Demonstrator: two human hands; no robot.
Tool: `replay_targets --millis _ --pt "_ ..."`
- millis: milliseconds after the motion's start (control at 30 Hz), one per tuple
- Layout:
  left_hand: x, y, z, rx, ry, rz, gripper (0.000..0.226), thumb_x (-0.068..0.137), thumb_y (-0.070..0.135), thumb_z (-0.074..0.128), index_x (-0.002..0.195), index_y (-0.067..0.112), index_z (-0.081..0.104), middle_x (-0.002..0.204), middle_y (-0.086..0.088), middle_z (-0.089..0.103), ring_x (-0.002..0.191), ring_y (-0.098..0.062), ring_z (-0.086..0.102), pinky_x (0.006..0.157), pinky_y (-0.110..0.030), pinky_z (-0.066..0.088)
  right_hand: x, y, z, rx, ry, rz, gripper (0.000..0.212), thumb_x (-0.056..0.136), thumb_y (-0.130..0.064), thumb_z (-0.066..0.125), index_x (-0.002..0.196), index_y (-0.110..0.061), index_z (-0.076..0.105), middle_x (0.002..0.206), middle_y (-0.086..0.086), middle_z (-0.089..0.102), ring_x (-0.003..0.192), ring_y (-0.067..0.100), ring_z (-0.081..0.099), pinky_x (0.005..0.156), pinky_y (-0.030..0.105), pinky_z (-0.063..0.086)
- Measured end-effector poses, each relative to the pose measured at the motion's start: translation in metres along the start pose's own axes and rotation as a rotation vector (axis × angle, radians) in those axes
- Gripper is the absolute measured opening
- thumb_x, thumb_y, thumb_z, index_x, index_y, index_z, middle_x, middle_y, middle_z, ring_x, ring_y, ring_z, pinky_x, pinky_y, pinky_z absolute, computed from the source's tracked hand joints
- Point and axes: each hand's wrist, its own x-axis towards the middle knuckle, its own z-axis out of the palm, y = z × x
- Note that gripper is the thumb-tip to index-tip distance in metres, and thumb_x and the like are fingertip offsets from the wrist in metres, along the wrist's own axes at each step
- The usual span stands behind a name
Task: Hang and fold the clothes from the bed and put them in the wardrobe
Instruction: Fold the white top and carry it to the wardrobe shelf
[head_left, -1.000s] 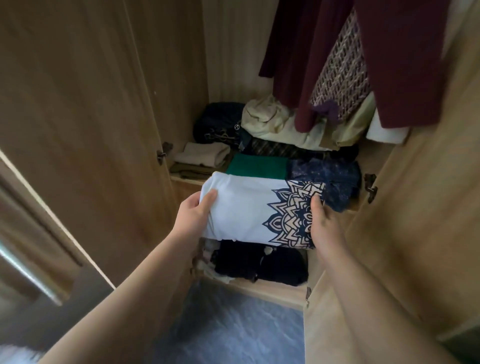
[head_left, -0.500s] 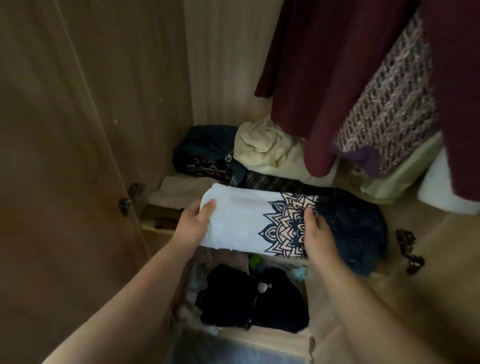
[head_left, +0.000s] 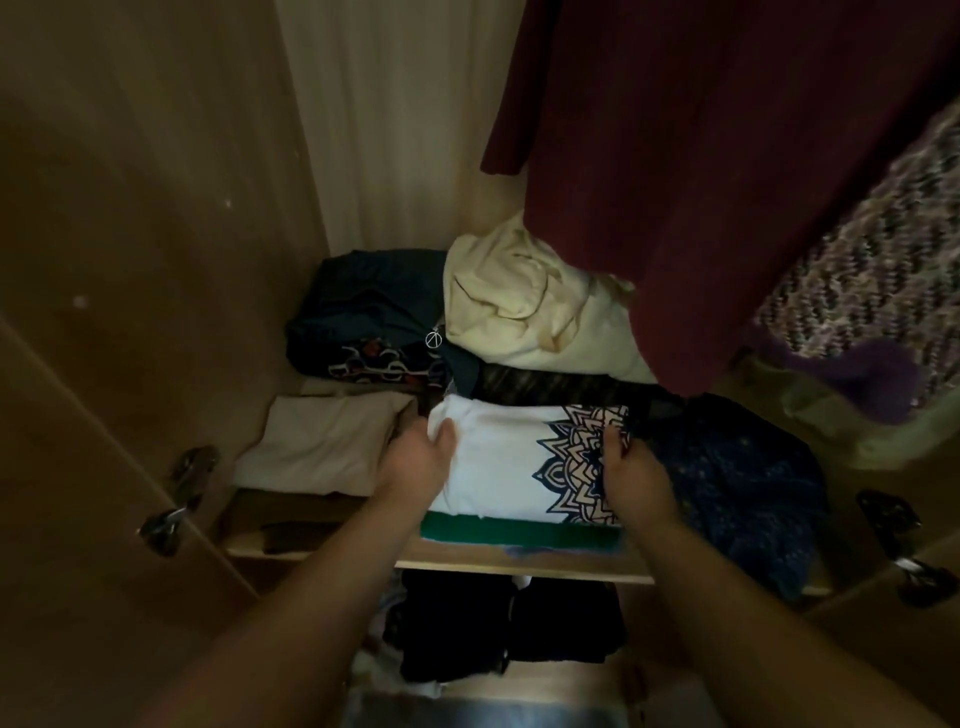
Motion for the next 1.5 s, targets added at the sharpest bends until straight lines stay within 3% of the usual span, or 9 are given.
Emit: replay_targets --millis 133,300,433,533,600,767,1100,1267,1500 --pt "0.002 -0.002 0.011 0.197 0.078 0.064 0.042 0.102 0.046 0.041 0.122 0.01 0.05 0.102 -0.015 0.068 0.088 -0.032 0.066 0.076 -0.038 0.053 0.005 0.011 0.01 -0.133 0.079 -0.009 0.059 0.101 -0.054 0.034 0.114 -0.002 0.06 0.111 0.024 0.067 0.101 0.039 0.063 0.08 0.04 0.049" --pt "0.013 0.007 0.003 0.138 0.247 0.46 0.04 0.095 0.022 0.055 0.133 0.009 0.052 0.128 -0.012 0.057 0.119 -0.029 0.052 0.099 -0.044 0.047 0.01 -0.003 0.003 -0.008 0.166 -0.109 0.05 0.101 -0.048 0.041 0.128 -0.006 0.05 0.123 0.019 0.057 0.111 0.037 0.056 0.087 0.042 0.047" --pt "-0.001 0.034 0.005 0.21 0.214 0.75 0.05 0.098 0.032 0.043 0.143 0.011 0.049 0.147 -0.011 0.05 0.141 -0.029 0.038 0.118 -0.045 0.031 -0.009 -0.012 -0.015 -0.154 0.339 -0.565 0.044 0.101 -0.035 0.042 0.137 -0.009 0.048 0.135 0.013 0.05 0.127 0.029 0.044 0.106 0.041 0.037" --pt "-0.012 0.039 0.027 0.437 0.058 0.755 0.064 0.099 0.056 0.025 0.157 0.029 0.026 0.163 -0.005 0.027 0.152 -0.027 0.015 0.123 -0.052 0.013 -0.009 -0.007 -0.008 -0.46 0.198 -0.866 0.051 0.1 -0.038 0.039 0.144 -0.013 0.047 0.15 0.01 0.044 0.141 0.029 0.034 0.117 0.044 0.029" --pt "-0.011 0.028 0.041 0.522 -0.032 0.686 0.069 0.096 0.065 0.014 0.159 0.035 0.015 0.166 -0.004 0.017 0.154 -0.027 0.007 0.123 -0.053 0.004 -0.005 0.004 0.005 -0.617 0.079 -0.849 0.058 0.102 -0.048 0.032 0.151 -0.017 0.038 0.157 0.01 0.034 0.146 0.03 0.028 0.119 0.047 0.024" --pt "-0.006 0.02 0.058 0.573 -0.05 0.599 0.066 0.095 0.067 0.024 0.154 0.039 0.03 0.161 -0.003 0.034 0.148 -0.037 0.027 0.118 -0.06 0.018 0.006 0.026 0.028 -0.569 -0.05 -0.658 0.068 0.098 -0.059 0.02 0.156 -0.026 0.023 0.163 0.011 0.021 0.15 0.031 0.02 0.122 0.045 0.018" --pt "0.0 0.018 0.072 0.572 -0.069 0.567 0.066 0.094 0.067 0.022 0.155 0.042 0.025 0.163 -0.001 0.029 0.149 -0.034 0.021 0.119 -0.06 0.011 0.008 0.02 0.029 -0.543 -0.154 -0.519 0.079 0.087 -0.065 0.011 0.156 -0.029 0.021 0.164 0.005 0.017 0.151 0.025 0.013 0.123 0.042 0.014" --pt "-0.002 0.029 0.055 0.604 -0.199 0.565 0.067 0.097 0.066 0.019 0.158 0.04 0.008 0.167 0.0 0.011 0.152 -0.03 0.006 0.121 -0.057 -0.001 0.0 0.013 0.017 -0.562 -0.187 -0.598 0.089 0.093 -0.072 0.002 0.152 -0.015 0.035 0.159 0.016 0.03 0.146 0.036 0.027 0.119 0.05 0.024" --pt "-0.042 0.054 0.008 0.546 -0.125 0.59 0.064 0.102 0.056 0.026 0.159 0.032 0.009 0.167 -0.003 0.012 0.154 -0.028 0.001 0.122 -0.054 -0.002 -0.039 -0.009 -0.037 -0.525 -0.016 -0.655 0.065 0.099 -0.039 0.043 0.157 -0.015 0.022 0.163 0.007 0.021 0.151 0.026 0.012 0.122 0.043 0.017"
